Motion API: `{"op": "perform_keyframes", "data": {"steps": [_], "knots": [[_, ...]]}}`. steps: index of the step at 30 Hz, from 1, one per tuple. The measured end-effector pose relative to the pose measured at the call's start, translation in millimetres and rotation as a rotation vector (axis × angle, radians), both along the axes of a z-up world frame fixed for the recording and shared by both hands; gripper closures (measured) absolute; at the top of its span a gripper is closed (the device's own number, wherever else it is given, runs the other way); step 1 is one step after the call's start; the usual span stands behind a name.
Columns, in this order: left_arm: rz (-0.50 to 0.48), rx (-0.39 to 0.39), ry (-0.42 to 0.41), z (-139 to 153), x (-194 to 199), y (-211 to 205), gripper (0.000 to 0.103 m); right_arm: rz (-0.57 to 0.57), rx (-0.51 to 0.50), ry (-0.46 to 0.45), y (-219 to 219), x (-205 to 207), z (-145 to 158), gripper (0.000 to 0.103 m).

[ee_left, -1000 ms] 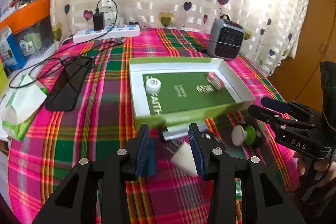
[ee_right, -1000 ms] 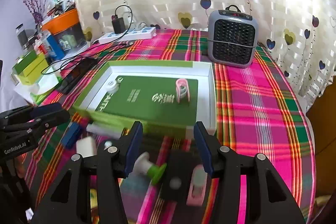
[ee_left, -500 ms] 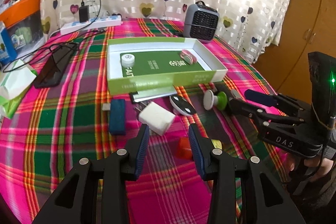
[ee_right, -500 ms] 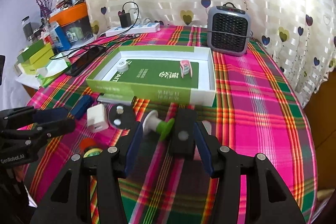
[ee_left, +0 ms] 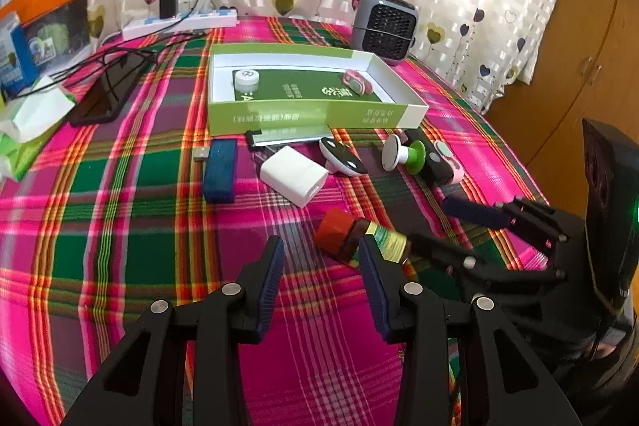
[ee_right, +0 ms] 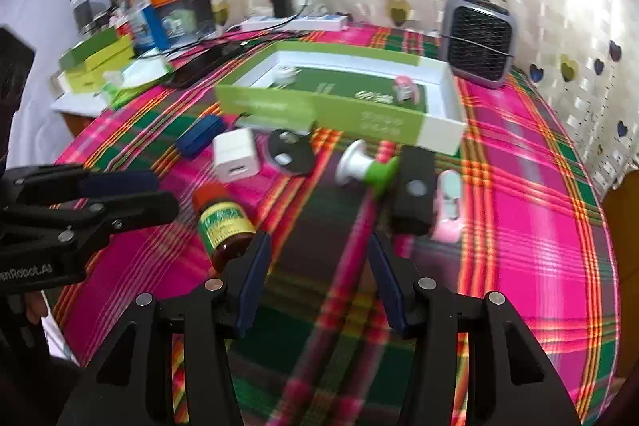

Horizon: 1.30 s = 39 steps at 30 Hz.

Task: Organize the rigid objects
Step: 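Withdraw both tools from the box back toward the remaining items, then grasp the brown medicine bottle with the left tool while the right tool grasps the pink-and-white clip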

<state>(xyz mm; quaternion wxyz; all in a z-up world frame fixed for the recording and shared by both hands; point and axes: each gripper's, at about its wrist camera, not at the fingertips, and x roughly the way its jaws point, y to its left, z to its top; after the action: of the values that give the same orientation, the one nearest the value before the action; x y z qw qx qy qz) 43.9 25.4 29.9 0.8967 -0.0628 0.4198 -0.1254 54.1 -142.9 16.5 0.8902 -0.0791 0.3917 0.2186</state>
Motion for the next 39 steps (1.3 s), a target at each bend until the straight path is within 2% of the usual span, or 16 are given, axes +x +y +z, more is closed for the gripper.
{"op": "perform_keyframes", "data": {"steps": [6,13,25,34,39], "knots": [[0.012,-0.008,0.006,-0.4,-5.9,1.0,0.065,0.063,0.017,0.025,12.3,-11.7,-6.0,0.051],[0.014,-0.024,0.021,-1.8,-6.5,-4.1,0.064,0.055,0.036,0.043,8.8,-15.4,-9.5,0.051],[-0.01,-0.01,0.033,-2.2,2.3,-27.0,0.064,-0.14,0.079,0.041,-46.1,1.5,-5.3,0.051],[-0.001,0.028,0.032,-1.8,7.9,-40.7,0.064,-0.2,0.056,0.037,-57.6,21.3,-3.6,0.051],[0.006,0.039,0.06,-9.6,11.2,-41.2,0.064,-0.213,0.024,0.034,-58.4,31.3,-3.9,0.051]]}}
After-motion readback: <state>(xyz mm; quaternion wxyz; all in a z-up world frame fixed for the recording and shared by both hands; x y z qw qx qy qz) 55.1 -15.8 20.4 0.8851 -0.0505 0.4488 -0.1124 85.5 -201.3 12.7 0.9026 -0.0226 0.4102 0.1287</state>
